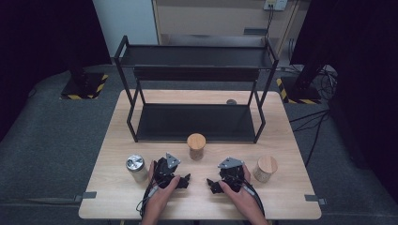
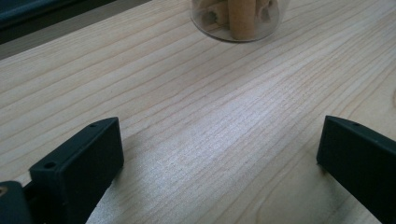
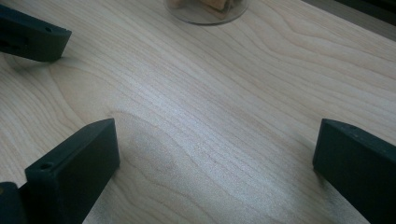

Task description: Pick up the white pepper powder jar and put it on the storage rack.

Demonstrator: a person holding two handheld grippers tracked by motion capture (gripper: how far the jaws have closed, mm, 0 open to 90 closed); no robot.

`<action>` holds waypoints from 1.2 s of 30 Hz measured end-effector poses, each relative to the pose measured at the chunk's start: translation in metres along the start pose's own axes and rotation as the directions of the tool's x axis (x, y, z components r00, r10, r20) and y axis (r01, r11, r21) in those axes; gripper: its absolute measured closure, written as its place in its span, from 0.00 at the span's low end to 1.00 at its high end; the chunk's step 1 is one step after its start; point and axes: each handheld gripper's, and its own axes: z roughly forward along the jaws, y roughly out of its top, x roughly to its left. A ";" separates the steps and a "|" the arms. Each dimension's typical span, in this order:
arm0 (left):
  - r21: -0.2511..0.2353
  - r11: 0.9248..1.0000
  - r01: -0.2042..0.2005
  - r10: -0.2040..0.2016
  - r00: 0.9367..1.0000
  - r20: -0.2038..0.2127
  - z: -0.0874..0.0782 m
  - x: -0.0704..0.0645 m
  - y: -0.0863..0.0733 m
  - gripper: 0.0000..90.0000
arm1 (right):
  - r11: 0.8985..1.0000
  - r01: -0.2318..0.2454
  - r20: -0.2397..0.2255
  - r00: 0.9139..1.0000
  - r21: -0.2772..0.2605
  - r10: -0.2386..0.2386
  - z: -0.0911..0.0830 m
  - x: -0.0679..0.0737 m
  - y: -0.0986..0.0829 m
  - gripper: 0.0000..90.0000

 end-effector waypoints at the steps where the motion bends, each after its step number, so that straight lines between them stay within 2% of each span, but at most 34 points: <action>1: 0.000 1.000 0.000 0.000 1.000 0.000 0.000 0.000 0.000 0.00 | 1.000 0.000 0.000 1.000 0.000 0.000 0.000 0.000 0.000 0.00; 18: 0.002 1.000 0.012 -0.012 1.000 -0.013 0.000 -0.002 0.000 0.00 | 1.000 -0.006 0.008 1.000 -0.001 0.006 0.000 0.001 0.000 0.00; 27: -0.007 1.000 0.023 -0.023 1.000 -0.007 0.000 -0.001 0.001 0.00 | 1.000 -0.008 0.009 1.000 -0.002 0.008 0.000 0.001 0.000 0.00; 33: 0.006 1.000 -0.001 0.001 1.000 -0.025 -0.003 -0.005 0.002 0.01 | 1.000 -0.012 0.015 1.000 -0.001 0.012 0.001 0.002 0.001 0.00; 36: -0.009 1.000 -0.001 0.001 1.000 -0.030 -0.007 -0.006 0.004 0.01 | 1.000 -0.015 0.016 1.000 -0.001 0.015 0.001 0.002 0.001 0.00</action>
